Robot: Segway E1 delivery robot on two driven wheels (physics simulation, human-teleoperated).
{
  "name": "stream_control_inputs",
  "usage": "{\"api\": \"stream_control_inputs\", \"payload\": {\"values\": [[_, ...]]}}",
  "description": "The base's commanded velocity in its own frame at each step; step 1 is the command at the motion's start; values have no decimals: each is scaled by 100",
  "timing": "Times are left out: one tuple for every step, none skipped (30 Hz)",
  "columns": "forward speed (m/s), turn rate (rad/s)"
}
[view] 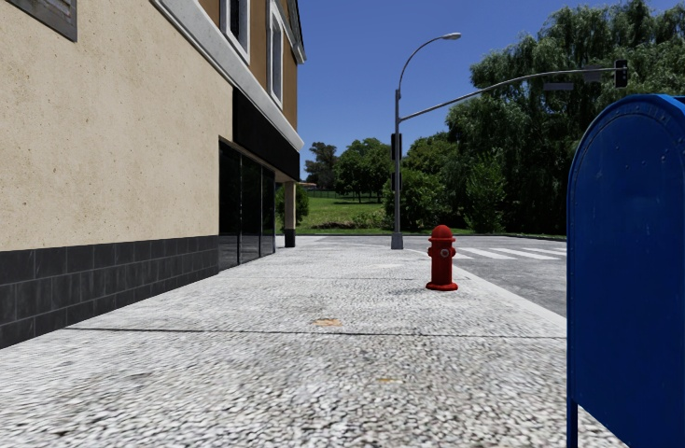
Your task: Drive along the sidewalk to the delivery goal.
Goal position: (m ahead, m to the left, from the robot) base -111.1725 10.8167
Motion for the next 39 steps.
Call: {"api": "stream_control_inputs", "payload": {"values": [[0, 0], [0, 0], [0, 0], [0, 0], [0, 0], [0, 0], [0, 0], [0, 0], [0, 0], [0, 0], [0, 0], [0, 0], [0, 0], [0, 0], [0, 0], [0, 0], [0, 0], [0, 0], [0, 0], [0, 0], [0, 0], [0, 0], [0, 0], [0, 0], [0, 0], [0, 0], [0, 0], [0, 0], [0, 0], [0, 0], [2, 0], [2, 0], [14, 0], [28, 0], [43, 0], [43, 0], [58, 0], [67, 0], [71, 0]]}}
